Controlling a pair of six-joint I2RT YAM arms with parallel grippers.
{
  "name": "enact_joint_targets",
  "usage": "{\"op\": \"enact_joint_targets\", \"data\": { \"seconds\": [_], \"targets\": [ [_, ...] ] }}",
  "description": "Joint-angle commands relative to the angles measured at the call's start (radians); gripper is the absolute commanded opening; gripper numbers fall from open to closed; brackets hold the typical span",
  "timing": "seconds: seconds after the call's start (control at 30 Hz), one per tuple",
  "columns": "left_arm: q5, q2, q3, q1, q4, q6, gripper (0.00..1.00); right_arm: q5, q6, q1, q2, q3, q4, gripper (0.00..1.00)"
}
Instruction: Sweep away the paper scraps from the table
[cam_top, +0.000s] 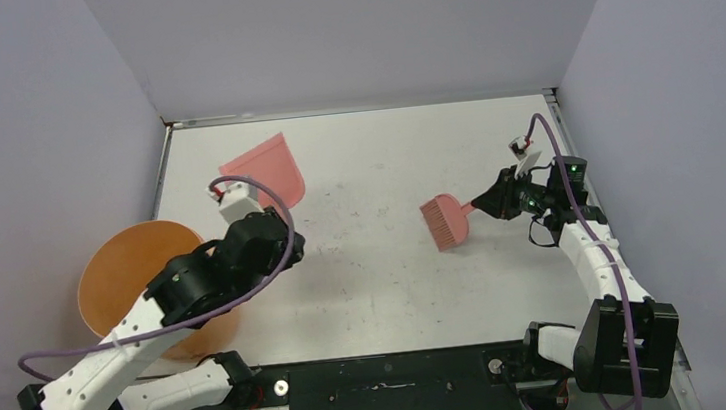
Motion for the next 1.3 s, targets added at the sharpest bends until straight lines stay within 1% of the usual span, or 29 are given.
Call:
{"op": "enact_joint_targets", "data": {
  "seconds": [0.0, 0.1, 0.3, 0.37, 0.47, 0.57, 0.63, 0.7, 0.8, 0.9, 1.0, 1.07, 1.13, 1.27],
  "targets": [
    [0.137, 0.104, 0.002, -0.001, 0.002, 0.109, 0.00, -0.026, -0.016, -0.013, -0.022, -0.008, 0.056, 0.05],
    [0.177, 0.179, -0.017, -0.007, 0.002, 0.138, 0.00, -0.026, -0.015, -0.017, -0.028, -0.009, 0.058, 0.05],
    [0.187, 0.332, -0.028, -0.046, -0.027, 0.196, 0.00, -0.032, -0.009, -0.025, -0.030, -0.010, 0.060, 0.05],
    [0.214, 0.376, -0.027, -0.050, -0.024, 0.219, 0.00, -0.040, -0.027, -0.025, -0.030, 0.010, 0.027, 0.05],
    [0.263, 0.442, -0.029, -0.051, -0.012, 0.256, 0.00, -0.037, -0.155, -0.025, -0.028, 0.095, -0.088, 0.05],
    [0.325, 0.527, -0.048, -0.043, 0.009, 0.289, 0.00, 0.000, -0.322, -0.025, -0.030, 0.190, -0.243, 0.05],
    [0.386, 0.593, -0.059, -0.035, 0.024, 0.300, 0.00, 0.054, -0.428, -0.025, -0.040, 0.251, -0.324, 0.05],
    [0.436, 0.650, -0.063, -0.040, 0.046, 0.314, 0.00, 0.119, -0.529, -0.023, -0.073, 0.296, -0.370, 0.05],
    [0.490, 0.695, -0.070, -0.045, 0.099, 0.328, 0.00, 0.243, -0.658, -0.013, -0.134, 0.317, -0.375, 0.05],
    [0.531, 0.726, -0.058, -0.043, 0.148, 0.338, 0.00, 0.395, -0.782, 0.022, -0.177, 0.293, -0.344, 0.05],
    [0.562, 0.769, -0.046, -0.041, 0.168, 0.352, 0.00, 0.624, -0.898, 0.088, -0.230, 0.202, -0.244, 0.06],
    [0.569, 0.789, -0.038, -0.041, 0.169, 0.364, 0.00, 0.740, -0.960, 0.136, -0.288, 0.112, -0.150, 0.06],
    [0.573, 0.805, -0.031, -0.040, 0.172, 0.375, 0.00, 0.788, -1.006, 0.165, -0.344, 0.032, -0.089, 0.07],
    [0.570, 0.839, 0.004, -0.030, 0.178, 0.388, 0.00, 0.790, -1.042, 0.223, -0.389, -0.062, -0.088, 0.08]
  ]
}}
